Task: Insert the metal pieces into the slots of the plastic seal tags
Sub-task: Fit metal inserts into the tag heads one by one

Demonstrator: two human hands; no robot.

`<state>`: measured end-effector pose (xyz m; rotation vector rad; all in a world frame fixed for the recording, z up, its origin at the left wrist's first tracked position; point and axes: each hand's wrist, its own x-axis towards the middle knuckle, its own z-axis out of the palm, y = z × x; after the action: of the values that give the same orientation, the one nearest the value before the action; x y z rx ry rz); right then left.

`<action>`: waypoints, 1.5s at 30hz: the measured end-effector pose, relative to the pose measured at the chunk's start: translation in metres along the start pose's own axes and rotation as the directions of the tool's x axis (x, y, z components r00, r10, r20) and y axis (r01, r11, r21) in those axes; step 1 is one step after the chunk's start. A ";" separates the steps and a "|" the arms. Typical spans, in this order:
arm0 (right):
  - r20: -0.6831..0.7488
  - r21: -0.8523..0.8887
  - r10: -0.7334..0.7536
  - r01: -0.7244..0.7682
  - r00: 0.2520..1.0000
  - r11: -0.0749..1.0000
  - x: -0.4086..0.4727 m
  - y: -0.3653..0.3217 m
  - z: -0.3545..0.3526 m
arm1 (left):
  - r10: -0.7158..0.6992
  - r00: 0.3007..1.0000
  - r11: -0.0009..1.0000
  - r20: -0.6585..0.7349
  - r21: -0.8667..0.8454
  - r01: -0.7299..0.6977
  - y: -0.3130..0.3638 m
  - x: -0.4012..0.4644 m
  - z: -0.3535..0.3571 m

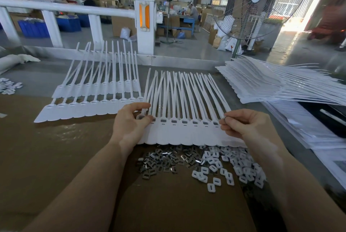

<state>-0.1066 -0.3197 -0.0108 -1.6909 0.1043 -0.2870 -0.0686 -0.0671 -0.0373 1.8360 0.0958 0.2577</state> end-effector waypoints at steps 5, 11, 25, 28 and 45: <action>-0.110 -0.191 -0.053 0.031 0.993 0.981 0.006 0.002 -0.012 | -0.005 1.000 1.000 0.004 -0.015 0.005 0.000 0.000 0.000; -0.140 -0.241 -0.068 0.032 0.988 0.970 0.012 0.001 -0.022 | 0.000 1.000 1.000 0.001 -0.004 0.000 -0.001 0.000 0.000; -0.066 -0.682 -0.079 0.013 0.995 0.731 0.027 0.004 -0.030 | 0.033 0.999 0.999 -0.009 0.030 -0.032 -0.002 0.001 0.000; -0.042 -0.715 -0.079 0.026 0.996 0.699 0.028 0.004 -0.028 | 0.038 0.999 0.998 -0.012 0.047 -0.037 -0.002 0.001 0.000; -0.040 -0.827 -0.112 0.030 0.993 0.562 0.025 0.001 -0.024 | 0.029 0.999 0.999 -0.014 0.046 -0.028 -0.002 0.002 -0.001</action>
<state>-0.0883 -0.3490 -0.0061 -2.6487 0.2720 -0.4121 -0.0668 -0.0655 -0.0393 1.8818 0.0865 0.2917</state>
